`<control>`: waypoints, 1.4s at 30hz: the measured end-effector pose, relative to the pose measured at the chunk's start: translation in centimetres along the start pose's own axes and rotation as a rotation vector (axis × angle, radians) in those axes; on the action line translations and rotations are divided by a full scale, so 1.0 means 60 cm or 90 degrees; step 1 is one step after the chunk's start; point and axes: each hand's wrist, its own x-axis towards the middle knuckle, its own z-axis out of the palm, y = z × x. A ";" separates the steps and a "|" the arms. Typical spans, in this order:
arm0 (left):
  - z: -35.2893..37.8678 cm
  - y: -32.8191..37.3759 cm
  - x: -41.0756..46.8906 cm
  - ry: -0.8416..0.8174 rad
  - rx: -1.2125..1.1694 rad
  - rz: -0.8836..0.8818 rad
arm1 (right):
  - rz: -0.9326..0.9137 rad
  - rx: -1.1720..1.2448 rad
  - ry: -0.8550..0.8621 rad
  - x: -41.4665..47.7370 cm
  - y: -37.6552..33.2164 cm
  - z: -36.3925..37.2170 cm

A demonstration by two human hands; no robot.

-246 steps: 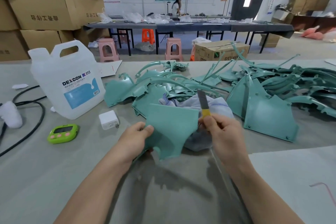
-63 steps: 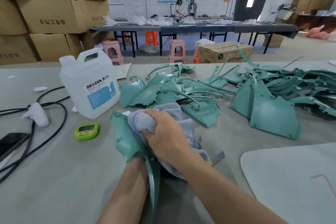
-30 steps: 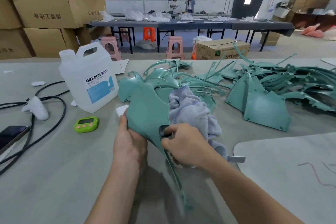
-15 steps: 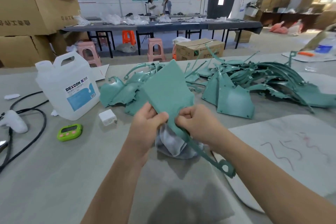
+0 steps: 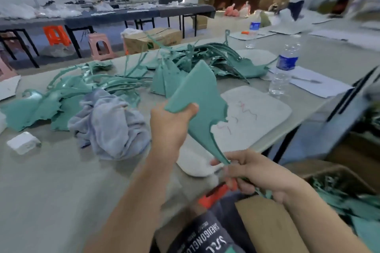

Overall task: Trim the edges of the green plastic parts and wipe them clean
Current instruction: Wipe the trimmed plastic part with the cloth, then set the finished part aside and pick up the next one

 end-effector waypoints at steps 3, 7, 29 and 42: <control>0.086 -0.034 -0.047 -0.204 0.085 -0.085 | 0.009 0.020 0.091 -0.100 0.075 -0.057; 0.205 -0.115 -0.136 -0.382 0.138 -0.187 | 0.102 0.089 0.191 -0.224 0.182 -0.088; 0.380 -0.235 -0.324 -0.444 0.098 -0.483 | 0.125 0.639 0.676 -0.131 0.261 -0.187; 0.209 -0.068 -0.103 -0.321 0.268 -0.073 | -0.114 0.651 0.332 0.015 -0.029 -0.064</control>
